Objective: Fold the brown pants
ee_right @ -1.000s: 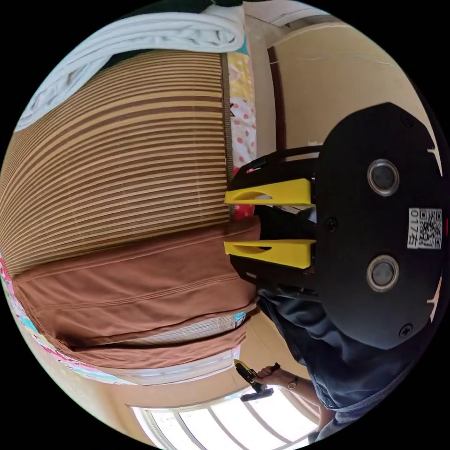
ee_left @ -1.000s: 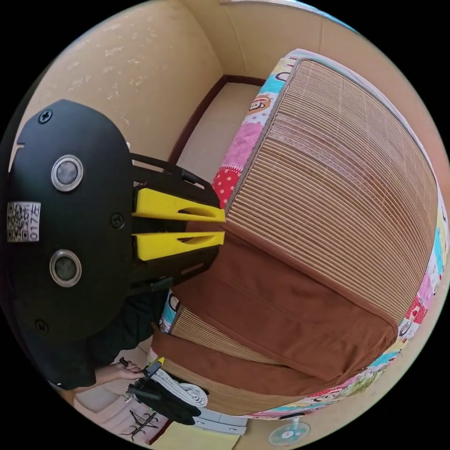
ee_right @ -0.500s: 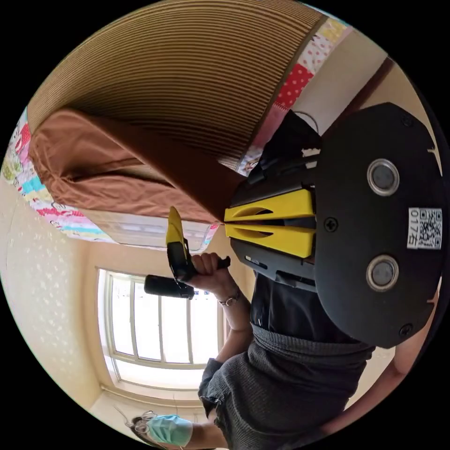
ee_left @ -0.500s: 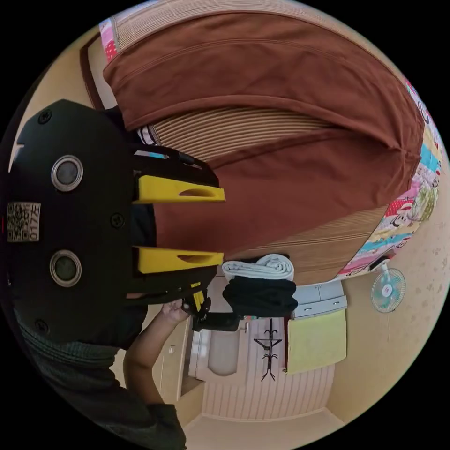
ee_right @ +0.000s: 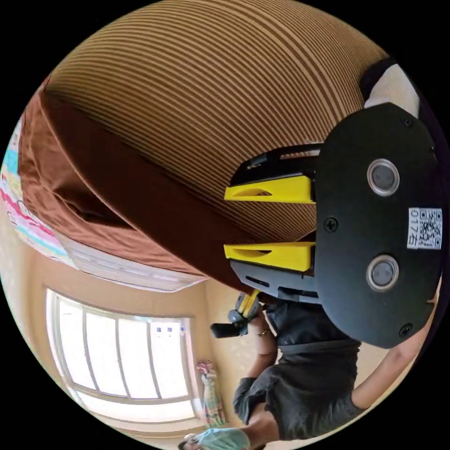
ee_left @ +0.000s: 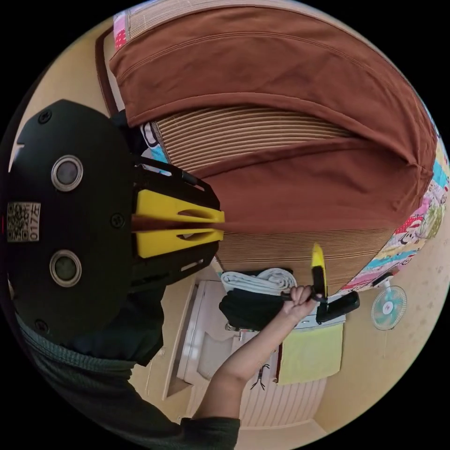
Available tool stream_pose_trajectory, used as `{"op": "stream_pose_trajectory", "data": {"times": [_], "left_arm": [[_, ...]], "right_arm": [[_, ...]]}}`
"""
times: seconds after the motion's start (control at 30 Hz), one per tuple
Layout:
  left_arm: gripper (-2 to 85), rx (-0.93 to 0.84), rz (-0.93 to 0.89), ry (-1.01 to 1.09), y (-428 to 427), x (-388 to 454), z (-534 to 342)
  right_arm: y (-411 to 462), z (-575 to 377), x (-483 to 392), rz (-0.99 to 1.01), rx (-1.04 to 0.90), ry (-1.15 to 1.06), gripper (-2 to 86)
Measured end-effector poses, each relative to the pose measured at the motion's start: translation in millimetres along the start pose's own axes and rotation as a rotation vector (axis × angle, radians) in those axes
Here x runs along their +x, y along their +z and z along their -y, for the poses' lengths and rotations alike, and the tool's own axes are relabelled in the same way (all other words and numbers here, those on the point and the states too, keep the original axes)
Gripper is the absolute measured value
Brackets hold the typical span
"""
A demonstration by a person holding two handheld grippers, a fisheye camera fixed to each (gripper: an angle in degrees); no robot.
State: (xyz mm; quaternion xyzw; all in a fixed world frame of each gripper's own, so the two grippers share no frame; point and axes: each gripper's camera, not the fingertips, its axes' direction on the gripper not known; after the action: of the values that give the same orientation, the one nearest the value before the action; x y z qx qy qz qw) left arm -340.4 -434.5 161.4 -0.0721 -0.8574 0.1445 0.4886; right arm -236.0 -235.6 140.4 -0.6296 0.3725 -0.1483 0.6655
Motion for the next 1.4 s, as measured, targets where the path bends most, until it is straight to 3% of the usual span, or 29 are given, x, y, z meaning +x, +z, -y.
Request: {"op": "stream_pose_trajectory", "data": {"times": [0.07, 0.13, 0.2, 0.23, 0.33, 0.43, 0.47, 0.53, 0.67, 0.8, 0.93, 1.13, 1.23, 1.4], "left_arm": [[-0.6, 0.032, -0.021, -0.039, -6.4, -11.7, -9.0], [-0.6, 0.058, -0.043, -0.059, -10.6, -21.9, -19.4], [-0.6, 0.074, -0.066, -0.063, -11.8, -28.2, -26.7], [-0.6, 0.078, -0.086, -0.064, -12.2, -32.6, -30.8], [-0.6, 0.075, -0.127, -0.052, -15.2, -43.8, -39.9], [-0.6, 0.088, -0.186, -0.066, -29.1, -59.1, -53.5], [-0.7, 0.097, -0.212, -0.07, -33.9, -62.8, -57.1], [-0.7, 0.139, -0.336, -0.079, -61.0, -79.4, -75.5], [-0.7, 0.248, -0.419, -0.096, -119.8, -109.6, -119.9], [-0.7, 0.383, -0.426, -0.19, -189.0, -160.2, -168.6], [-0.7, 0.46, -0.314, -0.271, -232.2, -207.8, -198.2], [-0.5, 0.374, -0.051, -0.391, -235.6, -254.0, -213.9], [-0.4, 0.331, -0.011, -0.361, -240.3, -259.7, -209.8], [-0.4, 0.258, 0.054, -0.291, -248.5, -249.2, -205.4]], "right_arm": [[-78.0, 43.1, 69.2, 0.131, 0.435, 0.156, 16.1], [-112.9, 73.3, 109.2, 0.27, 0.68, 0.211, 18.0], [-127.8, 104.0, 133.7, 0.285, 0.8, 0.293, 18.5], [-132.1, 123.2, 138.5, 0.196, 0.827, 0.354, 18.0], [-125.5, 164.1, 132.3, -0.042, 0.782, 0.467, 11.8], [-112.5, 190.3, 96.6, -0.27, 0.707, 0.444, 4.3], [-107.1, 198.1, 72.0, -0.389, 0.687, 0.411, 3.7], [-98.5, 211.1, 30.9, -0.47, 0.647, 0.298, 3.1], [-75.1, 238.5, -76.0, -0.607, 0.66, 0.099, 2.2], [-35.0, 283.9, -136.1, -0.521, 0.713, 0.04, 1.9], [40.1, 352.8, -156.5, -0.432, 0.699, 0.049, 1.7], [146.9, 414.9, -109.5, -0.367, 0.603, 0.158, 1.7], [167.6, 406.3, -92.1, -0.349, 0.614, 0.165, 2.1], [188.7, 333.9, -108.3, -0.186, 0.521, -0.07, 3.6]]}}
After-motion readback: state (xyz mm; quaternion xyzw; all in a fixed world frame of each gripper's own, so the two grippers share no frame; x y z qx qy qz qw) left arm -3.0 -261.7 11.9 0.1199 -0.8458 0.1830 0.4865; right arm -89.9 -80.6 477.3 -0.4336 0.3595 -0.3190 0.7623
